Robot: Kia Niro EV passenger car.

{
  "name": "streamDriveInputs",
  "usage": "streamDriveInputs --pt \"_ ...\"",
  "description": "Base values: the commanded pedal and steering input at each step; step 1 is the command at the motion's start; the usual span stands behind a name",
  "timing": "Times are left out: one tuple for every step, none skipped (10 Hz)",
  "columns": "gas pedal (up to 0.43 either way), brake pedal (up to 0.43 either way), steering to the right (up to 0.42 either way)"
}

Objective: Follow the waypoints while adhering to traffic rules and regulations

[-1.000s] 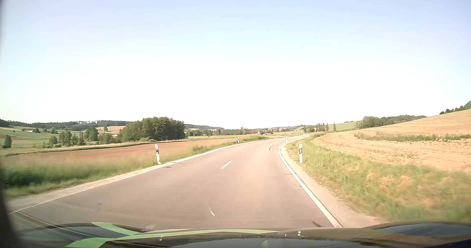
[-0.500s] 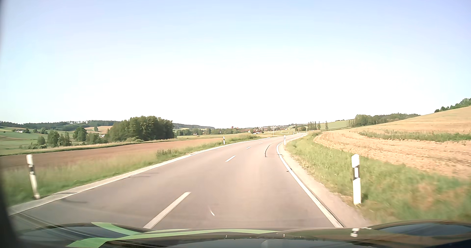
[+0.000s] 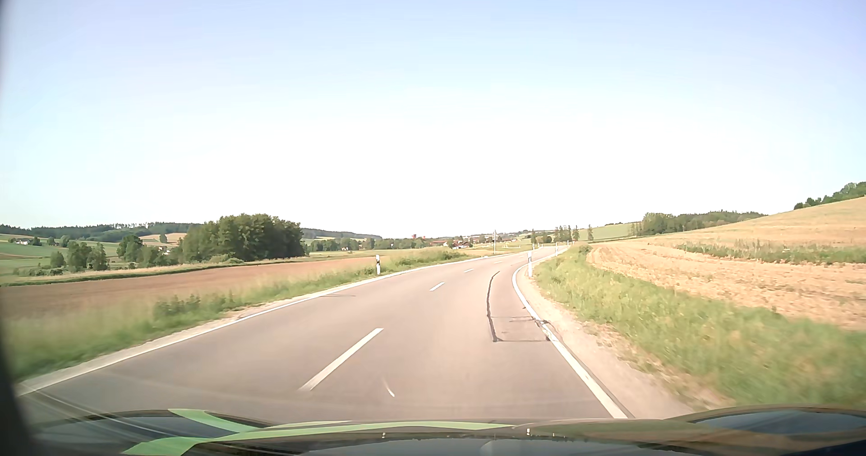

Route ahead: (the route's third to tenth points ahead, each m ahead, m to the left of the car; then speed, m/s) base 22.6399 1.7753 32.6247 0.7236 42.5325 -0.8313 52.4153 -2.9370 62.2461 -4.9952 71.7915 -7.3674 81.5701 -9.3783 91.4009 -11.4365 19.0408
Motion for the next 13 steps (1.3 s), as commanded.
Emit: streamDriveInputs --pt "0.087 0.000 0.012" --pt "0.087 0.000 0.012" --pt "0.087 0.000 0.017" --pt "0.087 0.000 0.023" --pt "0.087 0.000 0.023" --pt "0.110 0.000 0.015" --pt "0.130 0.000 0.011" --pt "0.150 0.000 0.016" --pt "0.150 0.000 0.023" --pt "0.150 0.000 0.025" --pt "0.150 0.000 0.025" --pt "0.150 0.000 0.027" --pt "0.150 0.000 0.028"
